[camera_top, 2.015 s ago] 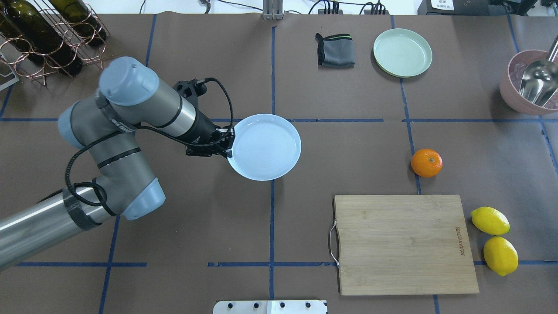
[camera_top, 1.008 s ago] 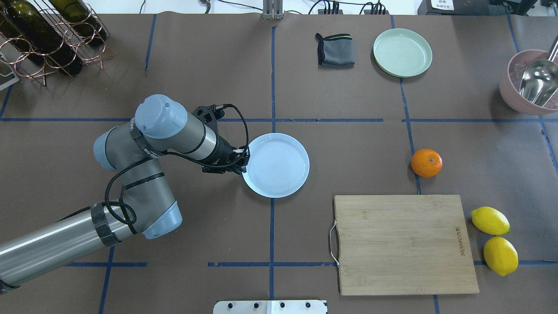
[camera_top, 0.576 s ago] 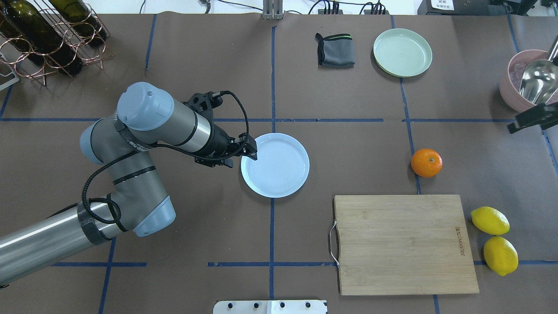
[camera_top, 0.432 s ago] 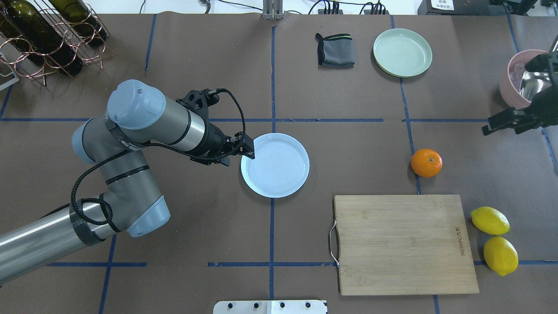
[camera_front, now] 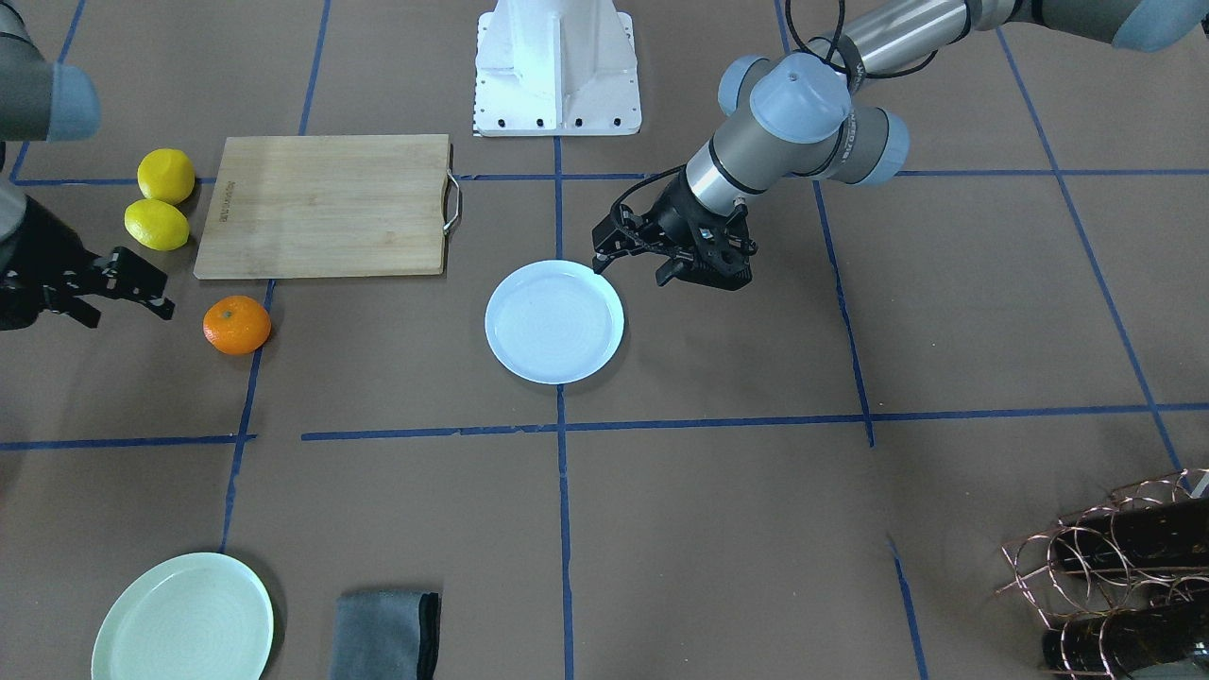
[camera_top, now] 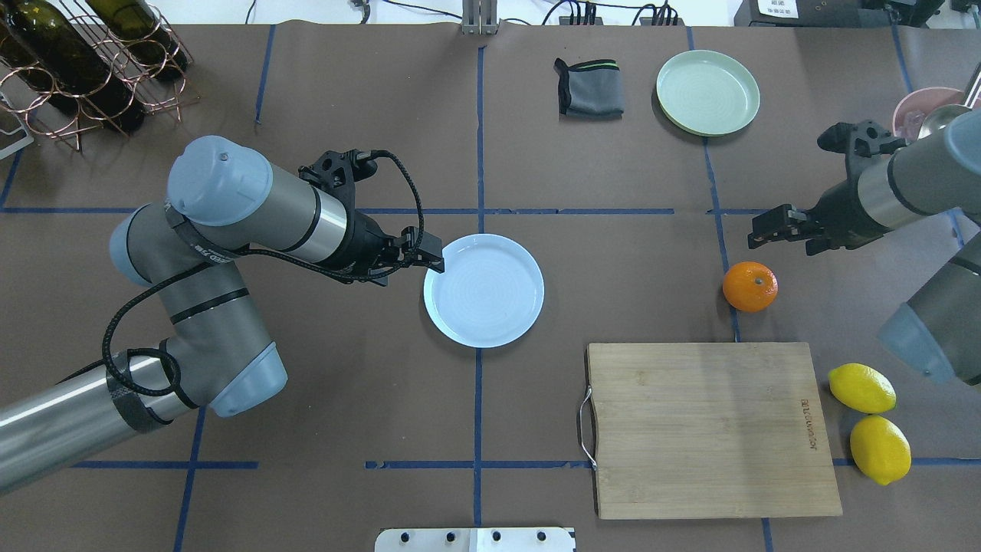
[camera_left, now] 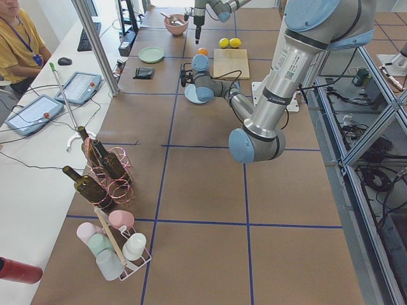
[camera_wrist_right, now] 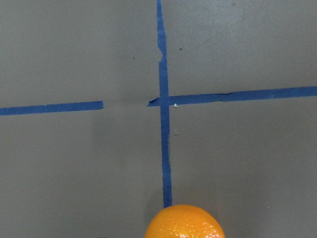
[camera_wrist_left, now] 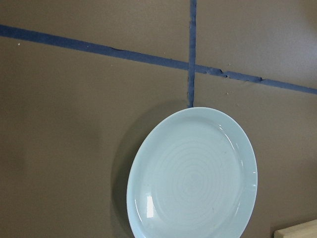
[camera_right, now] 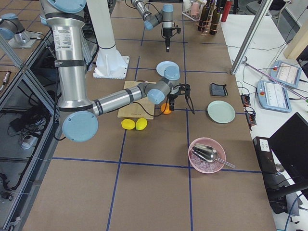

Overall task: Pick orange to plate
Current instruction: 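Release the plate with the left gripper while the right gripper reaches toward the orange, then close the right gripper on the orange and lift it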

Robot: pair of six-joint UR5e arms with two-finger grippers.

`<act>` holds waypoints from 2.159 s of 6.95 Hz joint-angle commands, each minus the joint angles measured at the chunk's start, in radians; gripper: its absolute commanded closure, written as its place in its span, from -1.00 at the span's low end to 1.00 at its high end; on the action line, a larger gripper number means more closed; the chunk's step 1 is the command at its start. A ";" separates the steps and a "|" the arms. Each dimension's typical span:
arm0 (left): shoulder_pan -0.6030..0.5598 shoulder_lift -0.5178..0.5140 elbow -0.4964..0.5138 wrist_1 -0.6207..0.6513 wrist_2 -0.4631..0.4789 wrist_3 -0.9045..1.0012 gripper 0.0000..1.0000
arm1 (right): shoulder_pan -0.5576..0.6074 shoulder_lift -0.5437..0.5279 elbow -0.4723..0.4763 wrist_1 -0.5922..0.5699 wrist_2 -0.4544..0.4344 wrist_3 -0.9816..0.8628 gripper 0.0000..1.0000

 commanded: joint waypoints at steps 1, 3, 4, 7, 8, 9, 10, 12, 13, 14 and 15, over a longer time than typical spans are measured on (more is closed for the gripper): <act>0.001 0.002 0.002 0.005 0.001 -0.034 -1.00 | -0.053 0.006 -0.005 0.005 -0.070 0.025 -1.00; 0.001 0.018 -0.001 0.005 0.001 -0.045 -1.00 | -0.071 -0.001 -0.022 0.002 -0.080 0.025 -1.00; 0.001 0.020 -0.001 0.005 0.001 -0.045 -1.00 | -0.088 0.000 -0.030 0.003 -0.096 0.024 -1.00; 0.001 0.023 0.002 0.002 0.001 -0.048 -1.00 | -0.105 0.002 -0.045 0.003 -0.099 0.024 -1.00; 0.000 0.026 -0.001 0.000 0.001 -0.051 -1.00 | -0.106 0.003 -0.062 0.003 -0.099 0.018 -1.00; 0.000 0.028 -0.001 -0.001 0.001 -0.054 -1.00 | -0.108 0.006 -0.074 0.003 -0.102 0.014 -1.00; 0.000 0.028 -0.001 -0.001 0.001 -0.054 -1.00 | -0.122 0.011 -0.088 0.005 -0.122 0.017 -1.00; -0.002 0.029 -0.006 -0.001 0.001 -0.056 -1.00 | -0.136 0.015 -0.091 0.005 -0.133 0.018 -1.00; -0.002 0.031 -0.009 -0.001 0.001 -0.056 -1.00 | -0.137 0.014 -0.091 0.005 -0.133 0.018 -0.70; -0.002 0.031 -0.009 -0.001 0.001 -0.056 -1.00 | -0.137 0.012 -0.091 0.005 -0.133 0.021 0.19; -0.002 0.031 -0.009 -0.001 0.001 -0.068 -1.00 | -0.137 0.012 -0.085 0.005 -0.133 0.024 0.99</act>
